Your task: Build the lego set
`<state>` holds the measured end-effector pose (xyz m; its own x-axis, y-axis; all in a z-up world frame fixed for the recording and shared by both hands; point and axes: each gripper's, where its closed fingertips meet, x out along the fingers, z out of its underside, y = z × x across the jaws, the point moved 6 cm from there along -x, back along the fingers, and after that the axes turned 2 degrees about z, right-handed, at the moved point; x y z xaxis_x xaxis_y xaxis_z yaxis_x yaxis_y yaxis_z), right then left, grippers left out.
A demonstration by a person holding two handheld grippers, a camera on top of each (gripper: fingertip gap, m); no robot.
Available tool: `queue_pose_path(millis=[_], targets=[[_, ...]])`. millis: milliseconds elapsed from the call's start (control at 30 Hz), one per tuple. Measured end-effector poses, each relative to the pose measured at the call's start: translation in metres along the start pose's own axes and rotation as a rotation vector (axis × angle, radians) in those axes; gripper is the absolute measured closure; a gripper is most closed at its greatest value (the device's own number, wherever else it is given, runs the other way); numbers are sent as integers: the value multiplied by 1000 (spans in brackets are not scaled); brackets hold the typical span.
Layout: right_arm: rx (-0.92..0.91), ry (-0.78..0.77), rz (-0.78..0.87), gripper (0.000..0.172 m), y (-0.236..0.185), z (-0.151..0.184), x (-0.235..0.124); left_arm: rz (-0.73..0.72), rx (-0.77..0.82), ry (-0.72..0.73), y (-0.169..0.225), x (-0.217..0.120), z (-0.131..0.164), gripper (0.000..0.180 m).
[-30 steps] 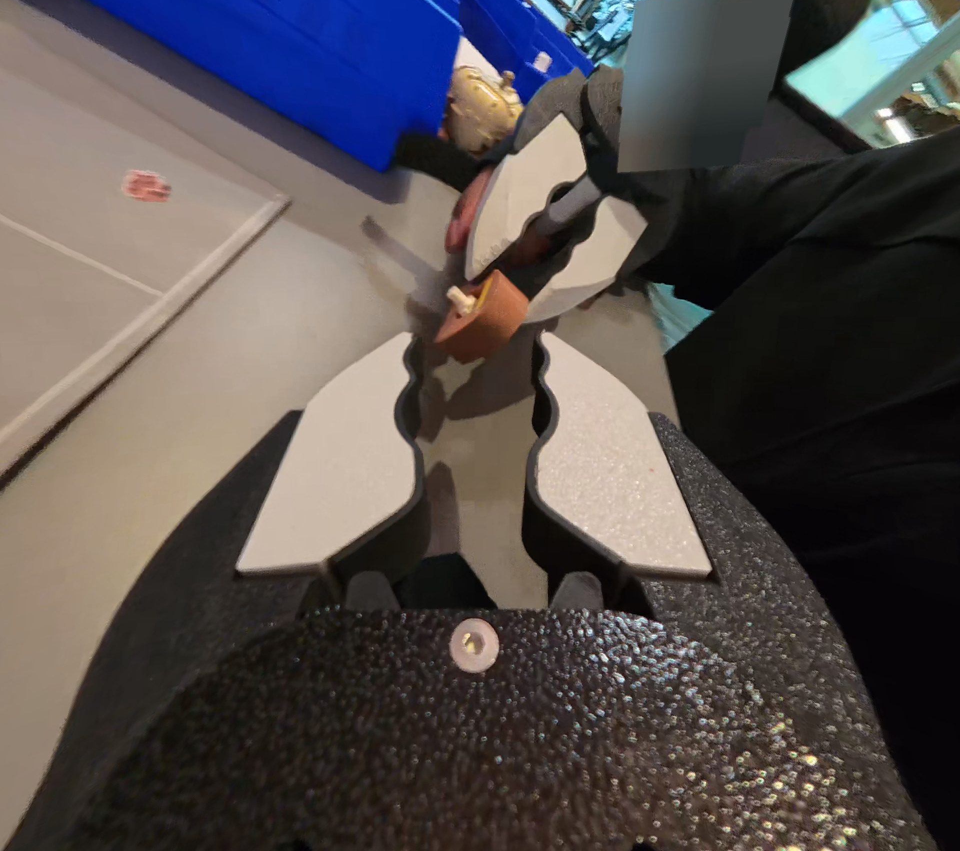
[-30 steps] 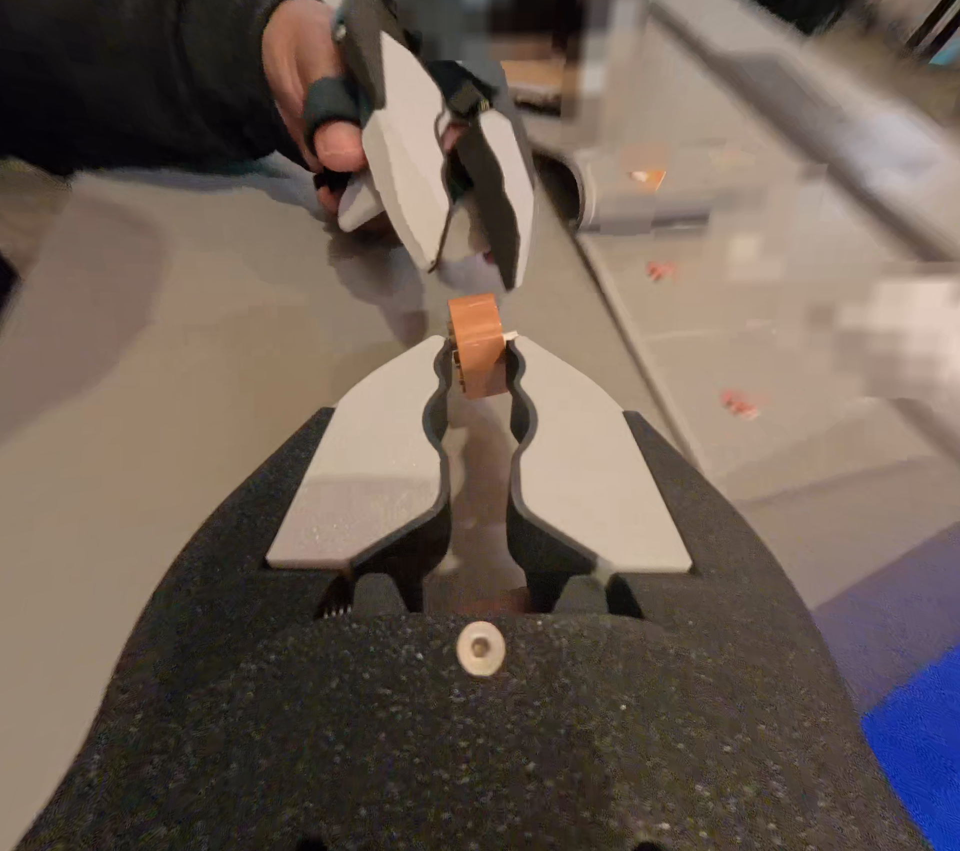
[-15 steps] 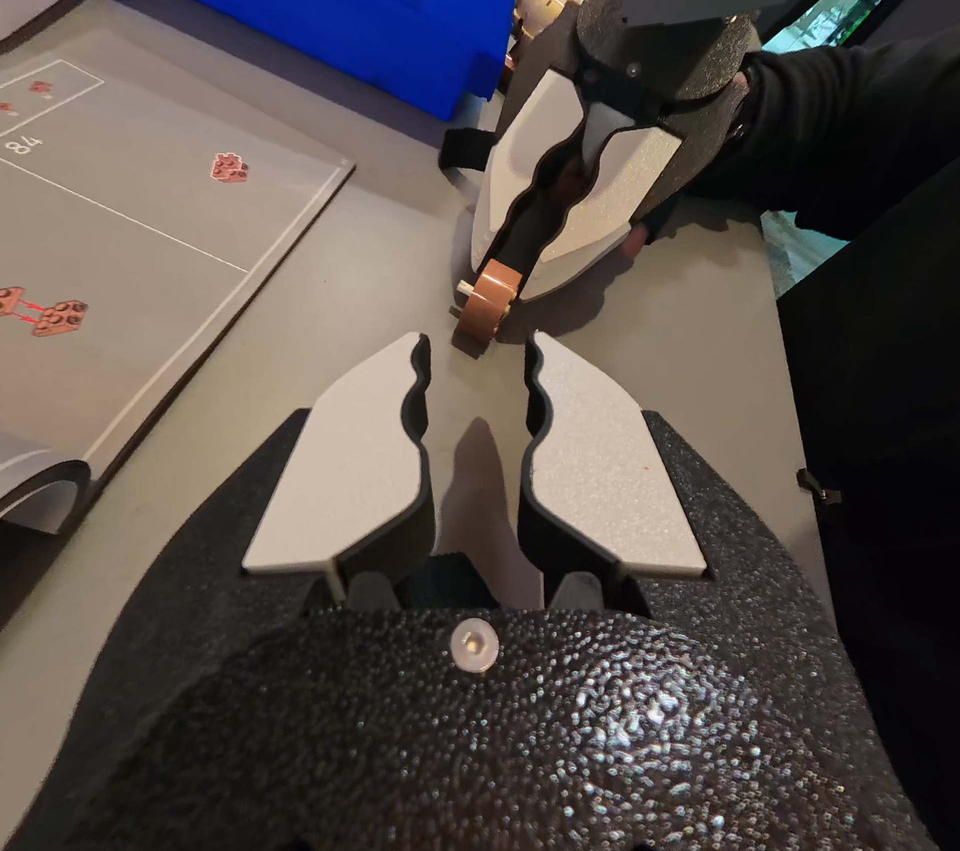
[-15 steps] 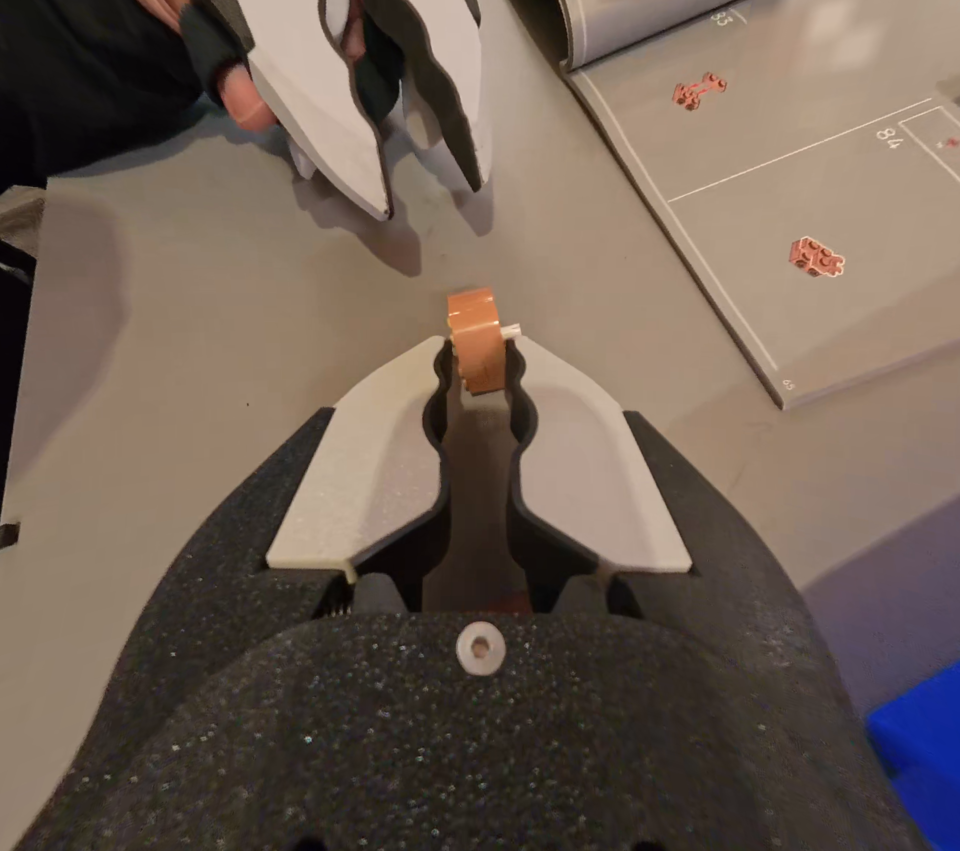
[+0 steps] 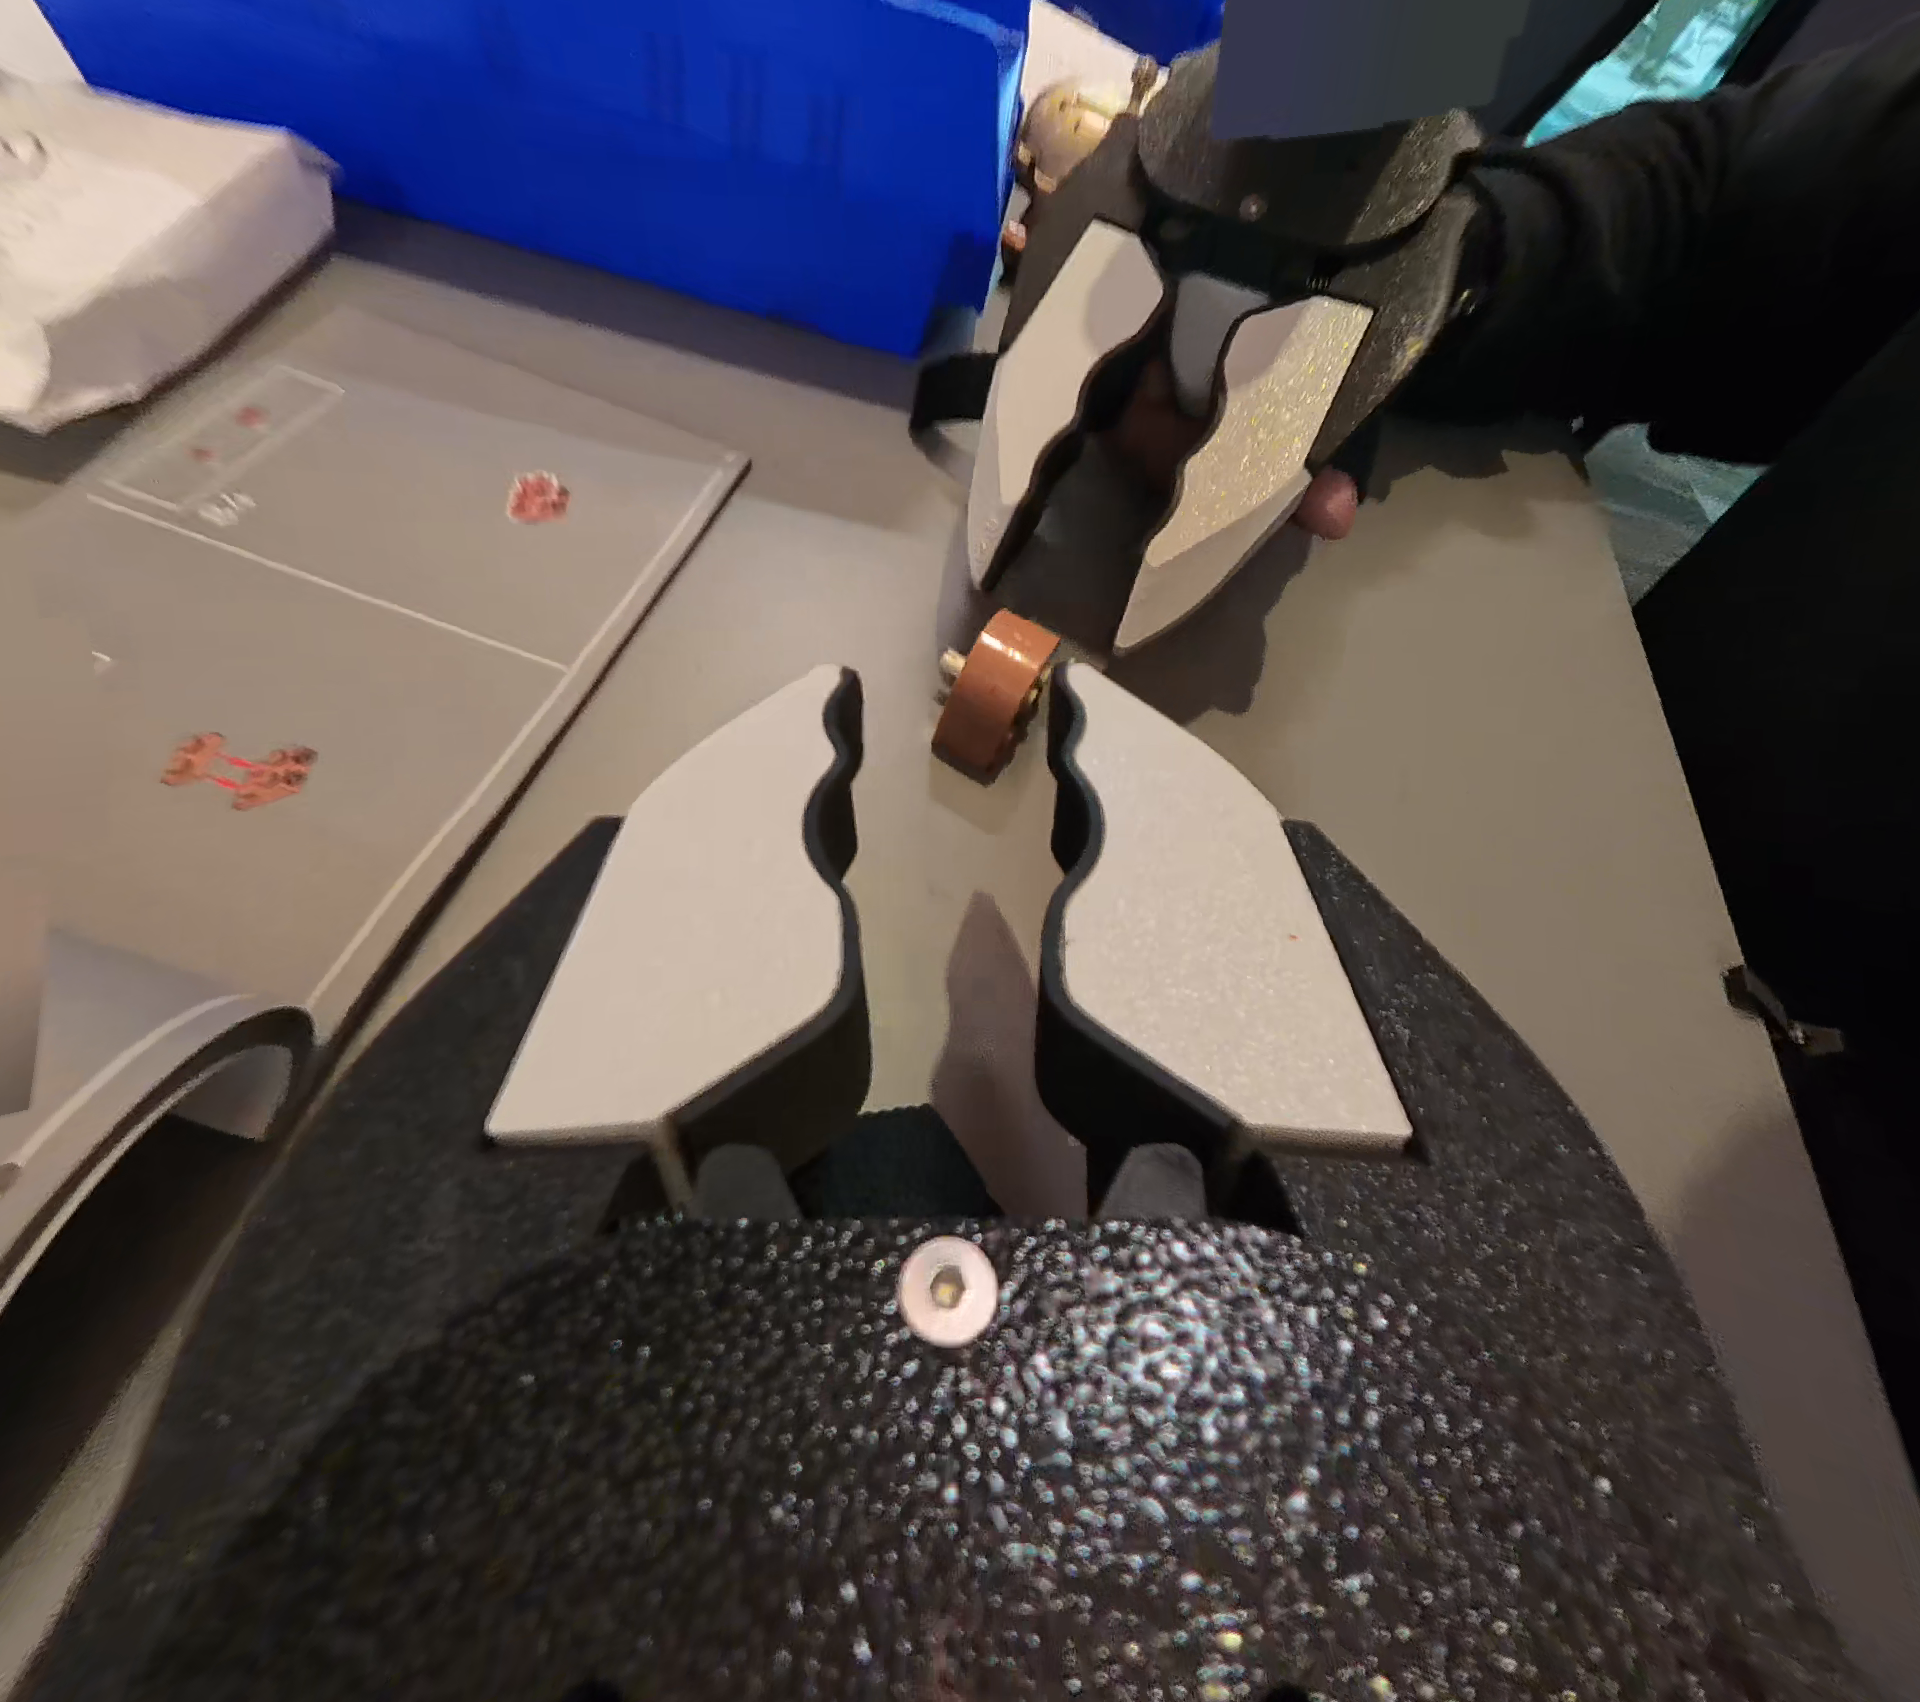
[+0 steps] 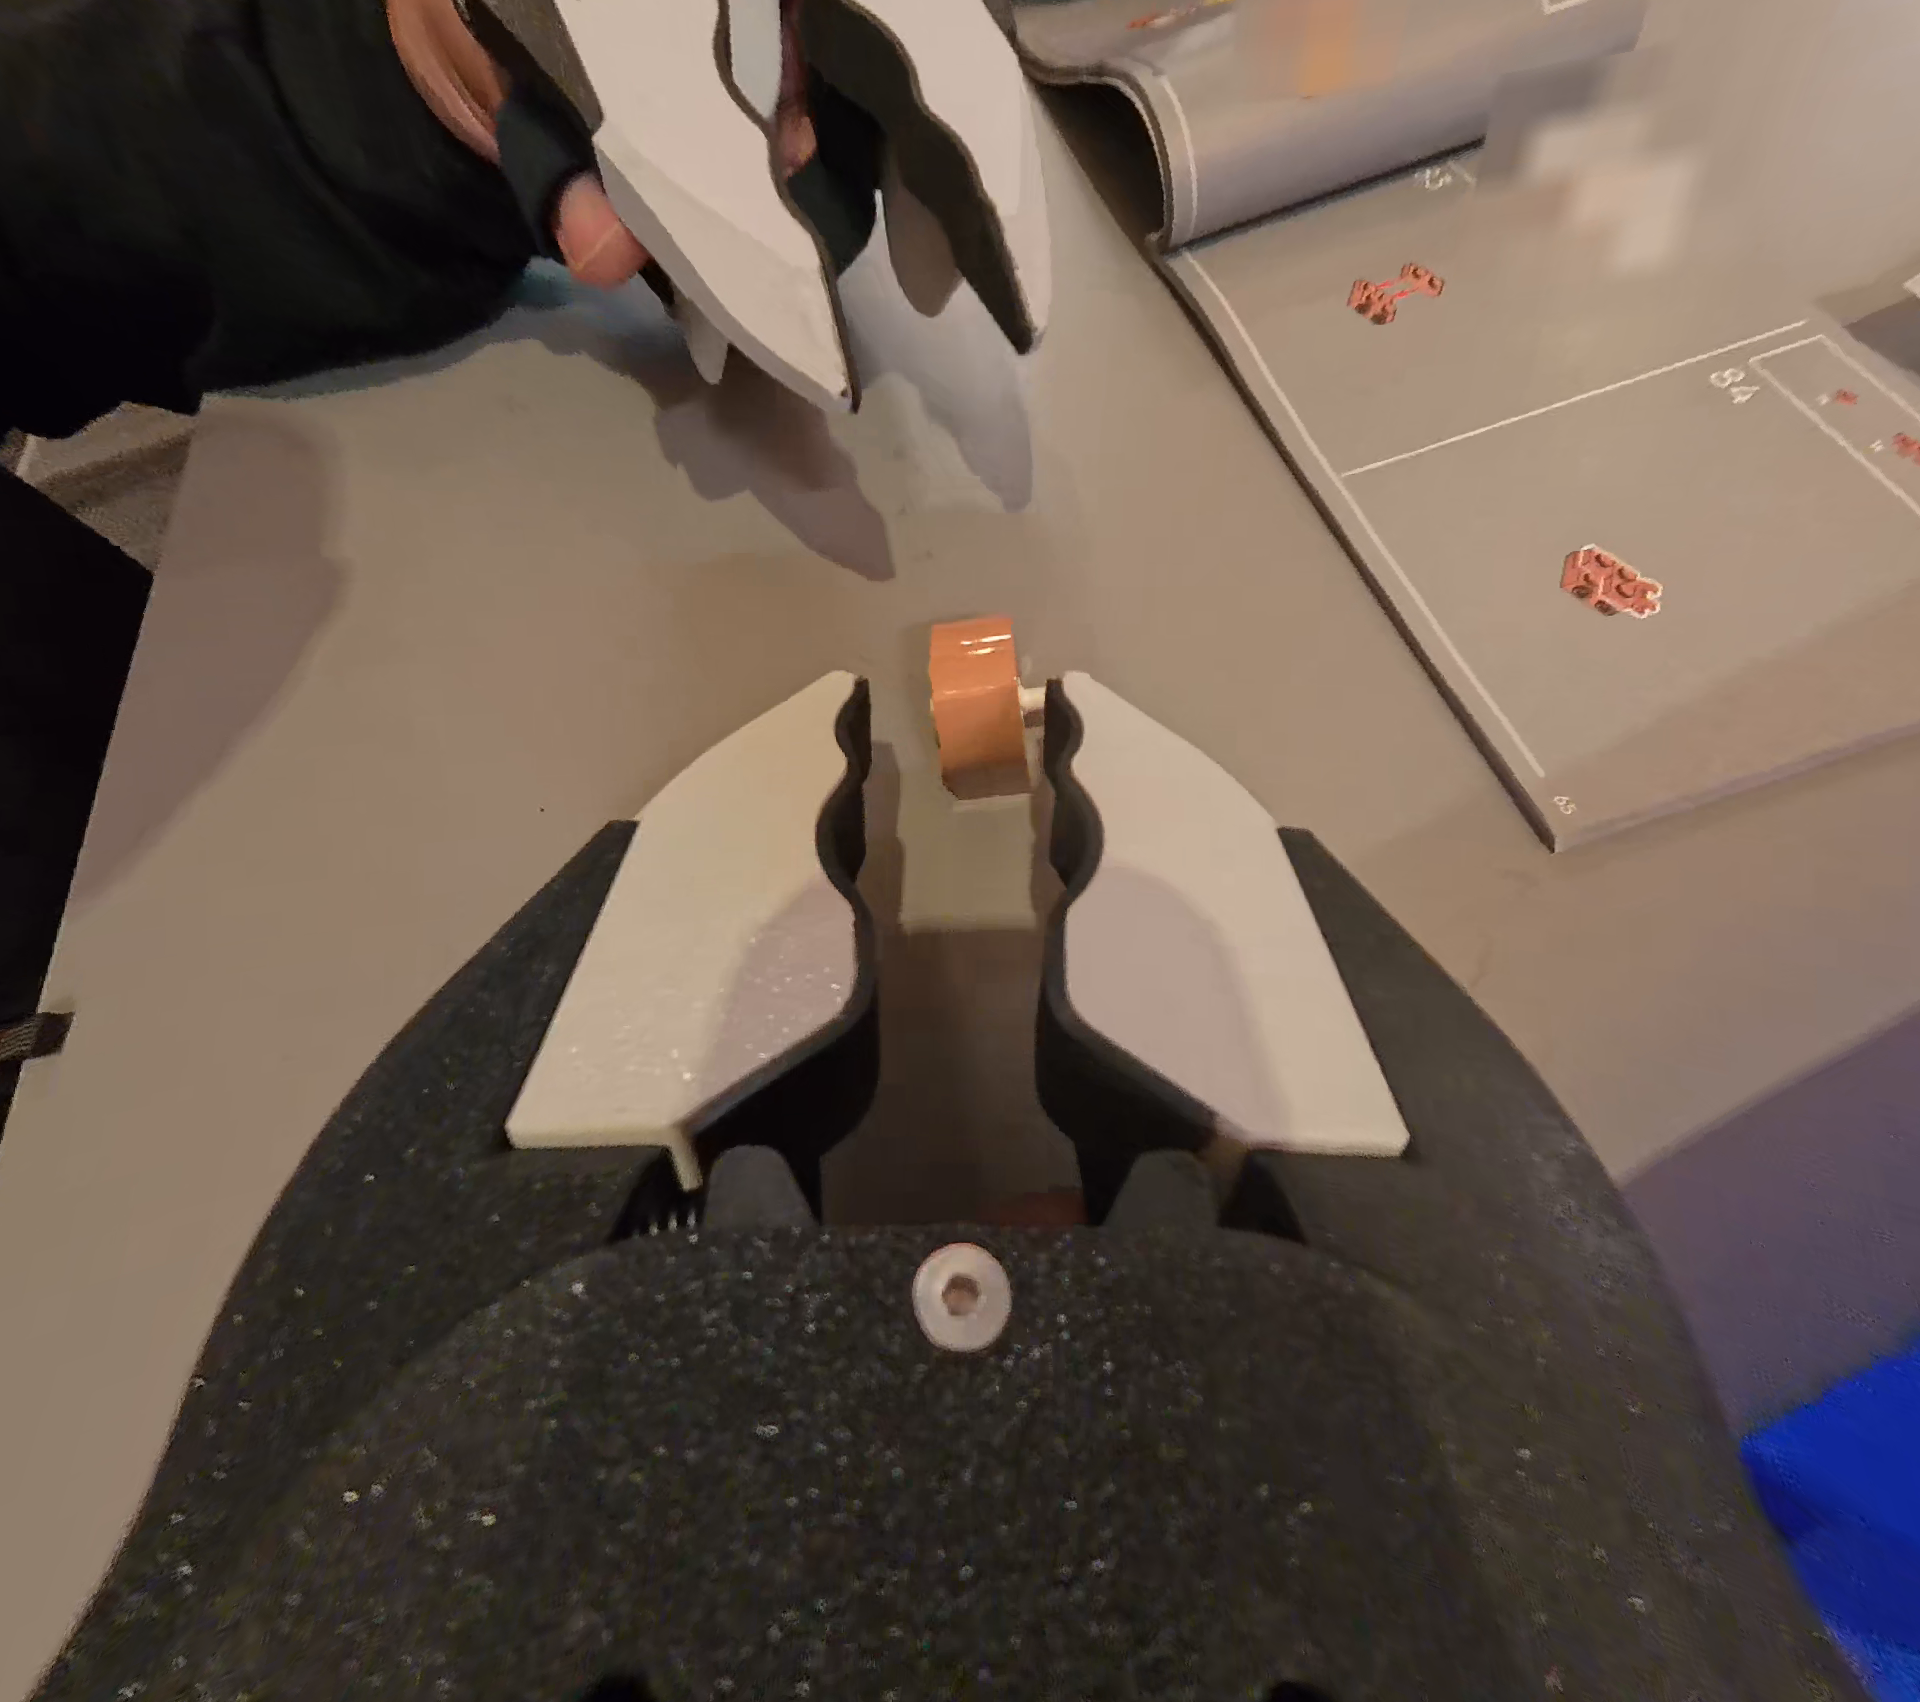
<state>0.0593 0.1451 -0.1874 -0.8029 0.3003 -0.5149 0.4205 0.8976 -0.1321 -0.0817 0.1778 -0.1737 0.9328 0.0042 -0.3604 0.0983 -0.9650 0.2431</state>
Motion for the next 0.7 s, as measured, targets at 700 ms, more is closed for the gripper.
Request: queue_pose_path(millis=[700], targets=[[-39, -40, 43, 140, -1, 1, 6, 10, 30, 285, 1, -13, -19, 153]])
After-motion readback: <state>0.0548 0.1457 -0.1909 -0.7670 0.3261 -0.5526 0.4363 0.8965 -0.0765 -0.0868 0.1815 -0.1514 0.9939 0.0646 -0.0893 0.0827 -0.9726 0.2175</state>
